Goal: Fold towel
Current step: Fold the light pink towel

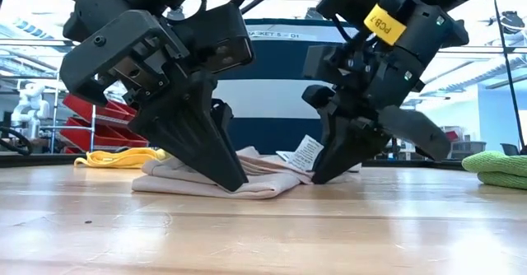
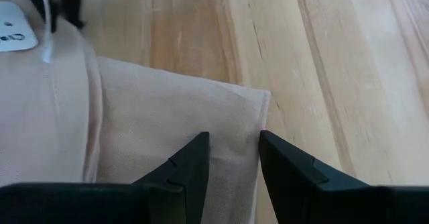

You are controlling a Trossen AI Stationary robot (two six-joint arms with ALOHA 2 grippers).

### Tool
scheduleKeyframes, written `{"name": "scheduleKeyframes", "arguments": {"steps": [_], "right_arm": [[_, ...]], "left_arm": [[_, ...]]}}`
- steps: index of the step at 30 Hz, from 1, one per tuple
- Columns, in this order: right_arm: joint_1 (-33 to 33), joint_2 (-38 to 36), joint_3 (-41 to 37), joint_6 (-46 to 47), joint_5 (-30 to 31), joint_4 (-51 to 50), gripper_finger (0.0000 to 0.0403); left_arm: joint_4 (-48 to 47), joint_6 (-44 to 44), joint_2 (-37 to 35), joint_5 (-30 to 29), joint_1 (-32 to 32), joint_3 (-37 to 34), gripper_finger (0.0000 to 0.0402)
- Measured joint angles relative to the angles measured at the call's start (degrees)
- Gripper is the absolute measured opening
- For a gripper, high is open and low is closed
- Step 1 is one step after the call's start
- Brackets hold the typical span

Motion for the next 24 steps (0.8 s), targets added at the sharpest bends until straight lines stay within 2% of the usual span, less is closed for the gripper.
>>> {"name": "scheduleKeyframes", "arguments": {"steps": [5, 10, 19, 24], "right_arm": [[-0.07, -1.38, 1.22, -2.12, 3.2, -3.89, 0.0006], [-1.5, -3.56, 5.53, -8.48, 6.0, -6.37, 0.0003], [-8.69, -3.32, 9.6, -21.22, 5.27, -1.59, 0.0002], [-12.38, -3.32, 9.73, -23.16, 0.73, -0.07, 0.0003]], "left_arm": [[-0.28, 0.0, 0.0, 0.0, -0.42, 0.02, 0.0137], [-0.48, 0.03, 0.0, 0.24, -0.61, 0.02, 0.0137], [-0.83, 0.03, -0.02, 0.24, -0.61, 0.02, 0.0137], [-0.93, 0.03, -0.02, 0.24, -0.59, 0.02, 0.0137]]}}
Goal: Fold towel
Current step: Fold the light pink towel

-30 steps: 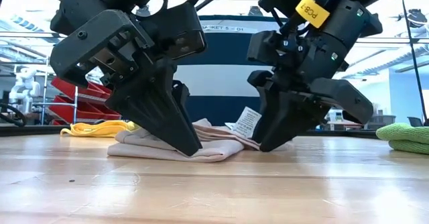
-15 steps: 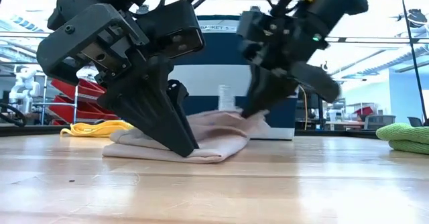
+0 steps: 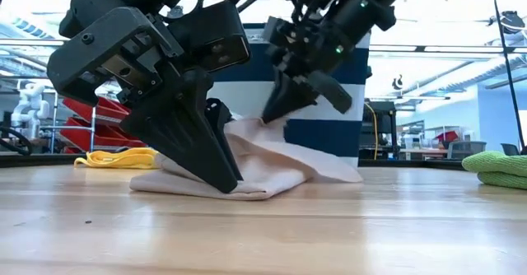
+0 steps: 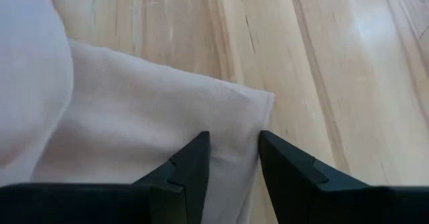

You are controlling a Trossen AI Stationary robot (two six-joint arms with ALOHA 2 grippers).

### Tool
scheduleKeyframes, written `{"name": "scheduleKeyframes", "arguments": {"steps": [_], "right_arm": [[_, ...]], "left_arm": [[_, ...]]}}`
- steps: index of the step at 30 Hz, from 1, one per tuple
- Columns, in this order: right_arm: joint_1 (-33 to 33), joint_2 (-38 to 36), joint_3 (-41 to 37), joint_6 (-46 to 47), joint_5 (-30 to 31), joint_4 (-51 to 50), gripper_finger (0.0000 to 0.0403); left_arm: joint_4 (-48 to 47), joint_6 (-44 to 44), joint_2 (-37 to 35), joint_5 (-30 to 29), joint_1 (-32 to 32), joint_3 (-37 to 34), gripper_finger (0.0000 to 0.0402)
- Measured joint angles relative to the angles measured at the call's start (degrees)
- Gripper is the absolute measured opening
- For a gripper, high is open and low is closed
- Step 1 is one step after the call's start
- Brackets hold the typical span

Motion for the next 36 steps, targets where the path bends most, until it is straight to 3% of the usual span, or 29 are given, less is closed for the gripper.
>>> {"name": "scheduleKeyframes", "arguments": {"steps": [6, 9, 13, 18, 21, 27, 36], "right_arm": [[1.03, -0.11, -0.02, 5.33, -5.35, -9.96, 0.0057], [2.23, -0.11, -0.04, 7.39, -0.83, -13.89, 0.0111], [2.56, -0.15, -0.04, 8.43, 12.05, -16.14, 0.017], [2.7, -0.18, -0.04, 8.62, 15.34, -12.85, 0.0184], [2.81, -0.22, -0.04, 8.89, 11.89, -12.87, 0.0176], [4.97, -0.22, -0.07, 14.2, -1.01, -19.45, 0.0156], [6.58, 0.05, -1.48, 21.44, -12.72, -23.23, 0.0132]], "left_arm": [[-0.06, -0.02, 0.0, -0.02, 0.07, 0.0, 0.0137], [-0.08, -0.02, 0.0, -0.02, 0.07, 0.0, 0.0137], [-0.05, -0.07, 0.0, -0.02, 0.07, 0.0, 0.0137], [-0.08, -0.21, 0.0, -0.02, 0.07, 0.0, 0.0137], [-0.06, -0.25, 0.0, -0.04, 0.04, 0.0, 0.0137], [-0.19, -0.46, 0.0, -0.04, 0.04, 0.0, 0.0137], [-0.34, -0.39, 0.0, -0.05, 0.04, 0.0, 0.0137]]}}
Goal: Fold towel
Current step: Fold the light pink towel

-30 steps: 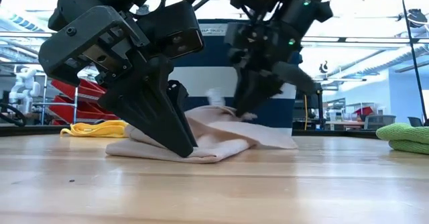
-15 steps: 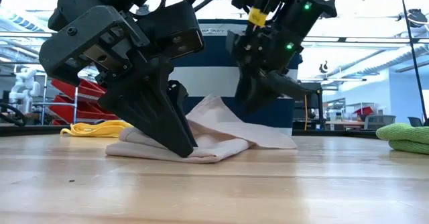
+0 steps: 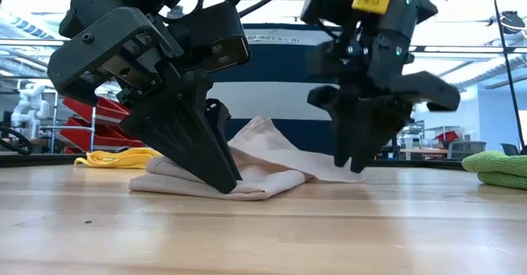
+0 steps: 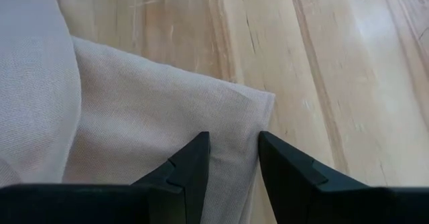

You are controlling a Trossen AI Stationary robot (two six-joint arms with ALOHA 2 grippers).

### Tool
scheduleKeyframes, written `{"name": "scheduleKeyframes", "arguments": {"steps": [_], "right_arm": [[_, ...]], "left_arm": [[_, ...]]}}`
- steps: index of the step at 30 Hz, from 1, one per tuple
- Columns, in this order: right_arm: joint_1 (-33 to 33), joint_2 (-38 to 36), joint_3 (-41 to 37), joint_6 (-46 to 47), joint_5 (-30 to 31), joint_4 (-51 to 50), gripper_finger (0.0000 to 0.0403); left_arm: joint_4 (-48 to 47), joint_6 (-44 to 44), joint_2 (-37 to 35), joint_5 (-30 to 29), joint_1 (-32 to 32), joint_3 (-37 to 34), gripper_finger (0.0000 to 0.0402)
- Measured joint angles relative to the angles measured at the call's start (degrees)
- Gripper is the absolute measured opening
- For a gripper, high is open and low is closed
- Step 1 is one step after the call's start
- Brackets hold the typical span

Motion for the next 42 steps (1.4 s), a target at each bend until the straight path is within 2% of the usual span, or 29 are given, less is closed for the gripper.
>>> {"name": "scheduleKeyframes", "arguments": {"steps": [5, 10, 13, 17, 22, 32, 37, 40, 42], "right_arm": [[-1.53, 0.06, -3.23, 0.21, -0.6, 3.52, 0.0125], [-3.37, -0.01, -5.45, 0.56, -5.07, 6.7, 0.0121], [-3.26, -0.07, -5.86, -0.74, -5.13, 6.9, 0.0089], [-2.76, -0.21, -5.85, -3.39, -6.34, 6.6, 0.0013], [-2.49, -0.9, -4.21, -4.87, -5.83, 5.72, 0.0006], [-5.85, -2.7, 3.34, -14.13, 4.51, 6.92, 0.0002], [-8.92, -2.49, 3.87, -16.76, 11.48, 8.75, 0.0002], [-10.66, -2.48, 3.87, -16.9, 12.51, 8.18, 0.0002], [-11.23, -2.47, 3.87, -17.11, 10.82, 8.1, 0.0002]], "left_arm": [[0.02, -0.02, 0.0, 0.01, 0.0, 0.0, 0.0137], [0.02, -0.04, 0.0, -0.01, 0.0, 0.0, 0.0137], [0.0, -0.03, 0.0, -0.01, 0.0, 0.0, 0.0137], [0.0, -0.04, 0.0, -0.01, 0.0, 0.0, 0.0137], [-0.02, -0.04, 0.0, -0.03, 0.0, 0.0, 0.0137], [-0.05, -0.09, 0.0, -0.05, 0.0, 0.0, 0.0137], [-0.07, -0.11, 0.0, -0.03, 0.0, 0.0, 0.0137], [-0.1, -0.11, 0.0, -0.4, -0.08, -0.02, 0.0137], [-0.16, -0.11, 0.0, -0.43, -0.07, -0.02, 0.0137]]}}
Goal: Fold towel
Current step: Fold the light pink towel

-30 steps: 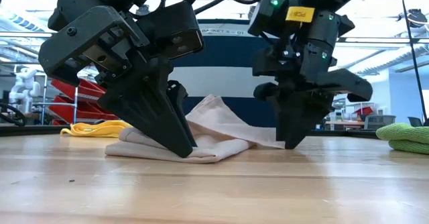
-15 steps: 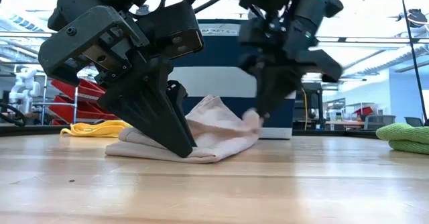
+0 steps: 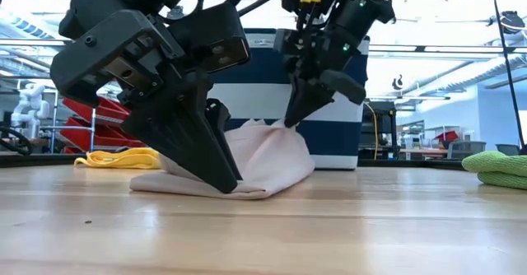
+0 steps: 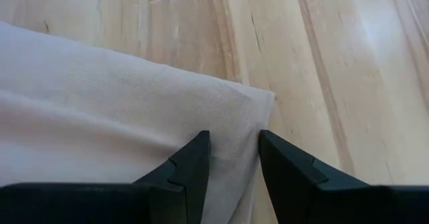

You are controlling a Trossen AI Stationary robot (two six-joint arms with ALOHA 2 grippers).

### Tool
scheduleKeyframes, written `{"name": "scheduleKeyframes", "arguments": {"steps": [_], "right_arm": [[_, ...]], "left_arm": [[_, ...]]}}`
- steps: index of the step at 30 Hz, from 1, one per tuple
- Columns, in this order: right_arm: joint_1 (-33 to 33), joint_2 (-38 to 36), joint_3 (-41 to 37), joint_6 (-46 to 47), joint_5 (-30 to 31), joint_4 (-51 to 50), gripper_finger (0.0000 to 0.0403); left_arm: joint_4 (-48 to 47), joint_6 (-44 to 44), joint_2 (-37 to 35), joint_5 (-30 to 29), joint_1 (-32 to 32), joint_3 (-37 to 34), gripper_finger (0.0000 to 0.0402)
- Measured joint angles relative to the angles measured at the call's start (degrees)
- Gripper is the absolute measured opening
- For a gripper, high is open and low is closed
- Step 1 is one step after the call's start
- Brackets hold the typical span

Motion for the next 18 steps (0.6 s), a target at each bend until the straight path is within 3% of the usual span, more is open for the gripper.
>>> {"name": "scheduleKeyframes", "arguments": {"steps": [3, 7, 12, 18], "right_arm": [[-0.24, 0.0, 0.0, -0.22, -1.82, 0.63, 0.001], [-0.26, 0.0, 0.0, -0.98, -1.74, 1.95, 0.0049], [0.37, 0.02, 0.0, -1.3, 6.48, 3.5, 0.0107], [2.65, 0.02, 0.0, -2.69, 6.5, 4.88, 0.0127]], "left_arm": [[0.01, 0.09, 0.0, 0.0, -0.04, 0.0, 0.0137], [0.03, 0.04, 0.0, 0.04, -0.04, 0.0, 0.0137], [0.04, -0.79, 0.0, 0.13, -0.04, 0.0, 0.0137], [0.05, -0.83, 0.0, 0.26, -0.04, 0.0, 0.0137]]}}
